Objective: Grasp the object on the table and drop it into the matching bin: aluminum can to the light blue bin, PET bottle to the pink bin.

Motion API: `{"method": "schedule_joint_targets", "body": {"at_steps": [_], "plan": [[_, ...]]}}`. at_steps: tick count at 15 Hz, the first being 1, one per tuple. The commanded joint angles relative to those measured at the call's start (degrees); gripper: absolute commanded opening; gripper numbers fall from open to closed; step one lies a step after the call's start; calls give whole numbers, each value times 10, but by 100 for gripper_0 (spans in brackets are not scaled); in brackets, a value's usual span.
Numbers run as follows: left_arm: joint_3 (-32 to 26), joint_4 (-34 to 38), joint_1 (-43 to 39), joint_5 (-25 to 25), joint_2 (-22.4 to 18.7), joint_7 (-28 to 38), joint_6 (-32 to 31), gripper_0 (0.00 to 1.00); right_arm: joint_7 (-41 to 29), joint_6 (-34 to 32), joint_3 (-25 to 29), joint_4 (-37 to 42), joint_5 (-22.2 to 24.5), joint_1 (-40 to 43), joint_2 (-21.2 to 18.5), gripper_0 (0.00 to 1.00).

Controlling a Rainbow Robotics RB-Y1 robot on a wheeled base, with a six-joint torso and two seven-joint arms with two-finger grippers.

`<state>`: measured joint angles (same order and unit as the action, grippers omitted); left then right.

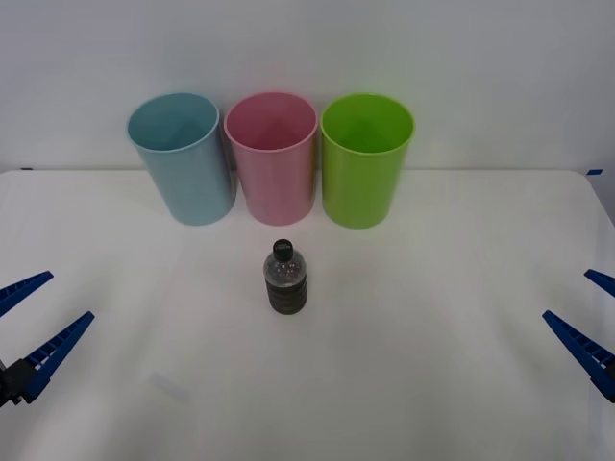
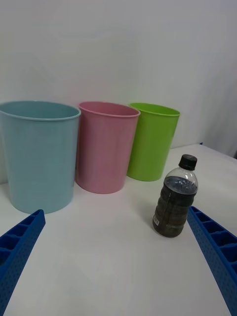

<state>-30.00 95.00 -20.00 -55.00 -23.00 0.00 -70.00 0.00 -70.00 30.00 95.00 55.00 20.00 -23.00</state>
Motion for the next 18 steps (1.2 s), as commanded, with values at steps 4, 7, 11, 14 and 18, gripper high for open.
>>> {"method": "schedule_joint_targets", "body": {"at_steps": [4,7,11,14,18], "plan": [[0,0,0,0,0,0,0,100,-4,3,0,12,22,2,-8,100],[0,0,0,0,0,0,0,100,1,7,-14,18,21,6,-16,100],[0,0,0,0,0,0,0,100,9,7,-53,-2,21,1,-31,100],[0,0,0,0,0,0,0,100,22,6,-86,-30,20,-15,-32,100],[0,0,0,0,0,0,0,100,45,9,-131,-61,14,-35,-31,100]]}}
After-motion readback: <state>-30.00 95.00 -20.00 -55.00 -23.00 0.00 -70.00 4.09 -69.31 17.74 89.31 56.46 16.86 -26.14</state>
